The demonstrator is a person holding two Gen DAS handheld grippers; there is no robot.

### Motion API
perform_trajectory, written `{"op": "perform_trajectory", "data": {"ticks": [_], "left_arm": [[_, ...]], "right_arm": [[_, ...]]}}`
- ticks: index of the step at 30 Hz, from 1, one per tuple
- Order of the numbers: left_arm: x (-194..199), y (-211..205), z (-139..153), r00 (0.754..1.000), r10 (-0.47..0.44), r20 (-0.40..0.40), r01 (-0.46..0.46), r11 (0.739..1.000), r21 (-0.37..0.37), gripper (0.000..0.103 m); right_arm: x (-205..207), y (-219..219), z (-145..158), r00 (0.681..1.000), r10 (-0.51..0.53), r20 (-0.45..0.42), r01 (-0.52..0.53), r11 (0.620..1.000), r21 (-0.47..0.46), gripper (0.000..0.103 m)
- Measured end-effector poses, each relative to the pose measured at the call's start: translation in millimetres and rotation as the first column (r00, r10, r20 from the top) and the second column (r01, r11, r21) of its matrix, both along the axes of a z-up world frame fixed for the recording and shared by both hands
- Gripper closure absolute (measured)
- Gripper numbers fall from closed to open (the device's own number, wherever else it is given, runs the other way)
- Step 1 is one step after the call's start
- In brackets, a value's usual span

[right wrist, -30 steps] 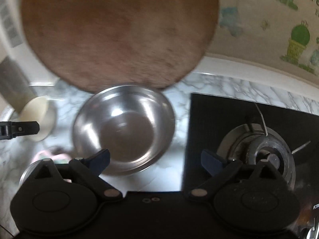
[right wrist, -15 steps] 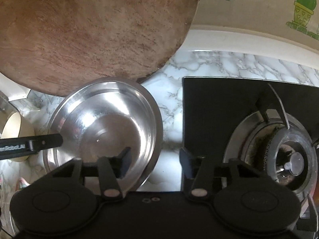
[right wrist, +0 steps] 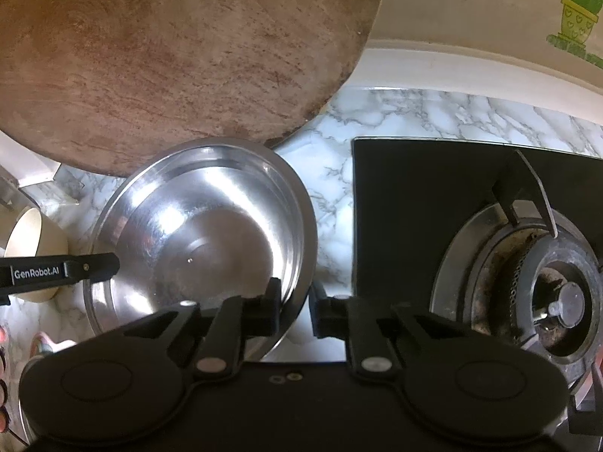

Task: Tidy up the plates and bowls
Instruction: 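Close both grippers on the rim of the stainless steel bowl, then lift and carry the steel bowl with both grippers across the counter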

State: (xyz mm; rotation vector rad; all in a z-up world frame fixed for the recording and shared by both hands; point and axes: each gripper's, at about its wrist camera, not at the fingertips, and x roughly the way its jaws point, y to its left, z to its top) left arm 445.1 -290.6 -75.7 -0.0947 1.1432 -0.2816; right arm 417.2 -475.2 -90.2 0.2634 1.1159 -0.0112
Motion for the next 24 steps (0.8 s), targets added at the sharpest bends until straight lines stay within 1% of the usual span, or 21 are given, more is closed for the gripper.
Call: {"op": "perform_trajectory", "data": {"ticks": [6,14,18,24], "left_arm": [[-3,-3,12,1.000,0.001,0.030,-0.001,1.000,-0.001,0.092],[-16,-10,38,0.996,-0.033,0.078,0.035,0.999,-0.023,0.092],[-31,-8,54,0.995,-0.052,0.090,0.056,0.998,-0.034,0.092],[-66,2,76,0.990,-0.078,0.121,0.080,0.997,-0.011,0.092]], "right_arm": [[-4,1,7,1.000,-0.006,0.030,0.007,1.000,-0.014,0.087],[-21,-10,31,0.996,-0.015,0.084,0.017,1.000,-0.025,0.087],[-36,-14,45,0.994,-0.022,0.104,0.024,1.000,-0.019,0.087],[-67,-8,65,0.992,-0.017,0.124,0.020,1.000,-0.018,0.087]]}}
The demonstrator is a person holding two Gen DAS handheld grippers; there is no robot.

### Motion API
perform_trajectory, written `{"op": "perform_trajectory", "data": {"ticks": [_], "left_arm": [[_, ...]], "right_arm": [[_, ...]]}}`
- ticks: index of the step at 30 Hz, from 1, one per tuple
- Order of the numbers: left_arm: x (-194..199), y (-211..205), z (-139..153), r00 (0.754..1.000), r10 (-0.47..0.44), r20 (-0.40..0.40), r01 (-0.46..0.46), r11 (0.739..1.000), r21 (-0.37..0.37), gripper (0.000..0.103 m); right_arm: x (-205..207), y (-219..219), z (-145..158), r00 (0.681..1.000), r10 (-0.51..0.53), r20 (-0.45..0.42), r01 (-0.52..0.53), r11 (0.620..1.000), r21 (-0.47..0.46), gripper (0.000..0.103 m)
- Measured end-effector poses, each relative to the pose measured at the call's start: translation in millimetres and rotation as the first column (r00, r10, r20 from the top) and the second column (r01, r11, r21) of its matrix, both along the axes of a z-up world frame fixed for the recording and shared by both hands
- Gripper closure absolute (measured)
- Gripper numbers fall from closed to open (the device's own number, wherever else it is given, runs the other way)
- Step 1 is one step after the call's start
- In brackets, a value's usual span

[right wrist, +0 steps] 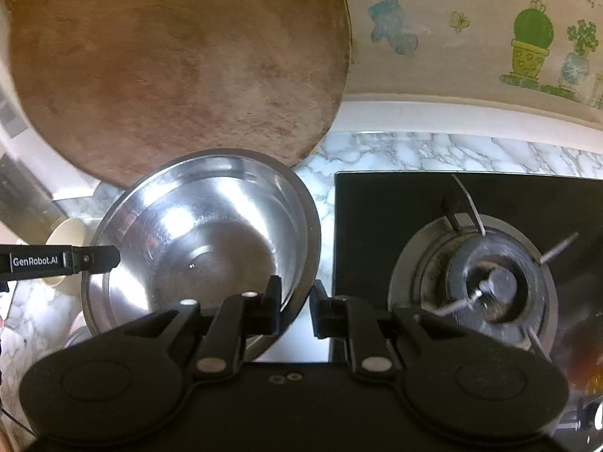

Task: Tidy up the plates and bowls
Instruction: 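Lift and carry the steel bowl with both grippers across the counter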

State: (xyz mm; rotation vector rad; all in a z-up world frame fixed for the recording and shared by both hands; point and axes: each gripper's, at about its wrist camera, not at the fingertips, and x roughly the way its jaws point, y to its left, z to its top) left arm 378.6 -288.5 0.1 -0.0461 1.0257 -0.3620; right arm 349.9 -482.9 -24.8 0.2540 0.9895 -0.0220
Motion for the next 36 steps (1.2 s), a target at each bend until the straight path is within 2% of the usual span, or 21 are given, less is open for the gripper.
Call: {"op": "perform_trajectory", "data": {"ticks": [8,16,27,36], "left_arm": [[-57,48,26,0.999,0.012,0.049,-0.012,1.000,0.002,0.092],[-115,118,37,0.995,0.079,0.066,-0.080,0.997,0.007,0.091],[-172,214,19,0.983,0.183,0.008,-0.184,0.983,0.009,0.091],[-199,254,-12,0.977,0.209,-0.036,-0.208,0.978,0.023,0.091]], "right_arm": [[-40,28,26,0.999,0.039,0.032,-0.040,0.999,0.032,0.087],[-77,85,42,0.990,0.130,0.061,-0.134,0.989,0.064,0.087],[-113,170,38,0.963,0.265,0.049,-0.268,0.959,0.093,0.087],[-136,213,13,0.949,0.317,0.002,-0.314,0.940,0.135,0.087]]}}
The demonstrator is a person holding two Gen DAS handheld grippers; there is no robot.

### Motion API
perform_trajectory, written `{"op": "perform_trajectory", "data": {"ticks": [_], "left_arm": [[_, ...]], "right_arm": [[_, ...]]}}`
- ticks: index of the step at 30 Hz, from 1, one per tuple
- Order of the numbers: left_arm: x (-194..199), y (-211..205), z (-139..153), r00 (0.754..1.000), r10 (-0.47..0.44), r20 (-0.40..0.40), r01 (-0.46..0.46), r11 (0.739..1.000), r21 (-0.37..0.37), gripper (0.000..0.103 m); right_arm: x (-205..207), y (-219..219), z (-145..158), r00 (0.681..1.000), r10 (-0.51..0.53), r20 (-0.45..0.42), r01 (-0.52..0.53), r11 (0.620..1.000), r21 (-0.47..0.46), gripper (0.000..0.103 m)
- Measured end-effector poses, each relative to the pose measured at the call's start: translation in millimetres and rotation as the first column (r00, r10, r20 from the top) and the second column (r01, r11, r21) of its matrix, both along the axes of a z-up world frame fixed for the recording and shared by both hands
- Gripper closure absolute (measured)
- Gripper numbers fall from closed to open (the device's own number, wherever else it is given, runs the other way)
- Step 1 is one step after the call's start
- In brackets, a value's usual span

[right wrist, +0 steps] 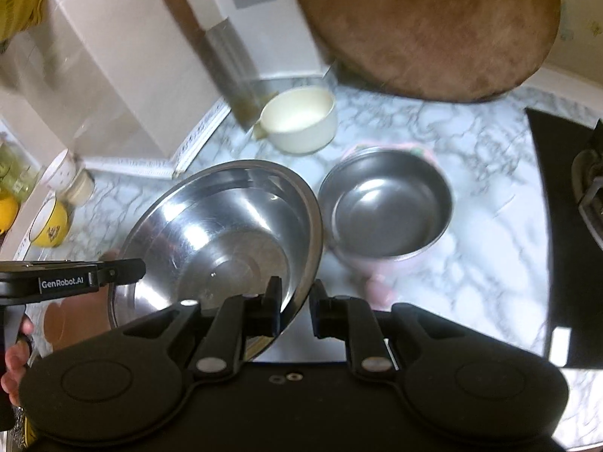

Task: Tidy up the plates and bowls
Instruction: 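Lift and carry the steel bowl with both grippers across the counter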

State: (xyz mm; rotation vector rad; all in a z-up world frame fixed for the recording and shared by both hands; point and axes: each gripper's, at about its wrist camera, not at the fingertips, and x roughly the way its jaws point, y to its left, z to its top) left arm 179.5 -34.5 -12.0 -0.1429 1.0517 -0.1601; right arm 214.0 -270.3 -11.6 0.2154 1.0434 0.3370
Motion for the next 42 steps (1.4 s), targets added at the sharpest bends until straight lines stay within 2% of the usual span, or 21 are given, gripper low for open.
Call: {"op": "perform_trajectory", "data": {"ticks": [7,16,31,37,42], "left_arm": [[-4,2,-26,1.000,-0.002,-0.003,0.002,0.999,0.036,0.091],[2,-2,-46,1.000,-0.011,-0.012,0.012,0.998,0.058,0.091],[11,-4,-59,1.000,-0.005,-0.007,0.006,0.998,0.059,0.090],[12,-1,-59,1.000,-0.006,-0.025,0.007,0.999,0.039,0.090],[10,-1,-58,0.999,-0.010,-0.030,0.011,0.999,0.041,0.090]], "right_arm": [[-7,8,-31,0.999,0.000,-0.039,0.001,1.000,0.012,0.087],[-7,12,-52,0.999,0.007,-0.046,-0.008,1.000,-0.019,0.087],[-1,17,-63,0.999,0.021,-0.047,-0.023,0.998,-0.051,0.085],[1,17,-62,0.998,0.025,-0.049,-0.028,0.997,-0.065,0.076],[-1,14,-61,0.998,0.029,-0.051,-0.032,0.997,-0.070,0.075]]}}
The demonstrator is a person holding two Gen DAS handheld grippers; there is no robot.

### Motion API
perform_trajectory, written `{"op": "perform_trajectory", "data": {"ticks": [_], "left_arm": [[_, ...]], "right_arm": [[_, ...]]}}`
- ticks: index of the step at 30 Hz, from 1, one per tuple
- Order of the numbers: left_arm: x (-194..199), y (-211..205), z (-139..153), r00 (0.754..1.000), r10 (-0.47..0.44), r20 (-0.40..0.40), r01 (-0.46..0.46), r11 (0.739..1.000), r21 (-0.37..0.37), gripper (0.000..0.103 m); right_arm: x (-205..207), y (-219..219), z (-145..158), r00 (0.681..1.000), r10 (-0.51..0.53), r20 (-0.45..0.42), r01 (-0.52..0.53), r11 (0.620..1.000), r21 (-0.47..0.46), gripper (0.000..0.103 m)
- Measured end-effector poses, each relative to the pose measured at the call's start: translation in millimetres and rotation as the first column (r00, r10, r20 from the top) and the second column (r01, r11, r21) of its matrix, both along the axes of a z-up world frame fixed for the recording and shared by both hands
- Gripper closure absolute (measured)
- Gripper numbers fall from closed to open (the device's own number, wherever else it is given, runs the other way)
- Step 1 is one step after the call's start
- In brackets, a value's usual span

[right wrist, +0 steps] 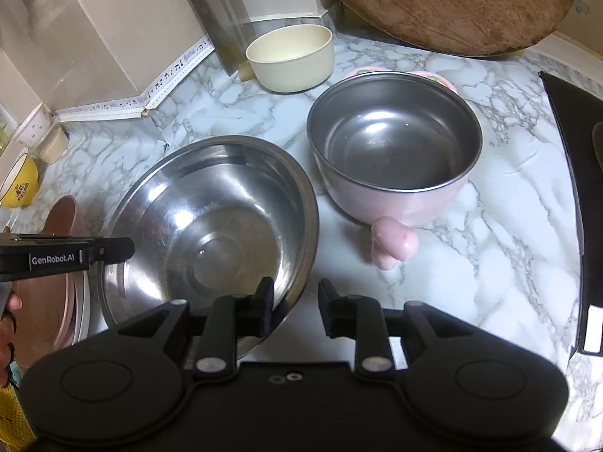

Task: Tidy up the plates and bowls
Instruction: 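Lower the steel bowl onto the counter and open both grippers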

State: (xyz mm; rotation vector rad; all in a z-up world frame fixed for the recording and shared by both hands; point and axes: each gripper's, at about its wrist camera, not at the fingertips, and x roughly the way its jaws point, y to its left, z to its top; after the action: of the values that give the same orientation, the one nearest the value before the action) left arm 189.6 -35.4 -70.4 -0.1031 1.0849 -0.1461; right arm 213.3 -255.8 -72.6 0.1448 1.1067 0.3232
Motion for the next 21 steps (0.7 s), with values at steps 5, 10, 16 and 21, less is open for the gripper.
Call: {"op": "perform_trajectory", "data": {"ticks": [5,10,16,21], "left_arm": [[0,0,1,1.000,0.005,-0.006,-0.005,1.000,0.003,0.086],[-2,2,4,1.000,0.012,0.002,-0.012,1.000,0.016,0.052],[-14,9,22,0.998,0.027,0.062,-0.030,0.999,0.045,0.050],[-23,6,52,0.990,0.007,0.142,-0.011,1.000,0.028,0.048]], "right_arm": [[-3,-4,4,1.000,0.010,-0.001,-0.010,1.000,0.009,0.073],[-4,-8,8,1.000,0.015,0.002,-0.015,1.000,0.015,0.070],[-12,-16,25,0.999,0.037,0.026,-0.038,0.999,0.024,0.062],[-15,-26,46,0.995,0.051,0.083,-0.051,0.999,0.007,0.049]]}}
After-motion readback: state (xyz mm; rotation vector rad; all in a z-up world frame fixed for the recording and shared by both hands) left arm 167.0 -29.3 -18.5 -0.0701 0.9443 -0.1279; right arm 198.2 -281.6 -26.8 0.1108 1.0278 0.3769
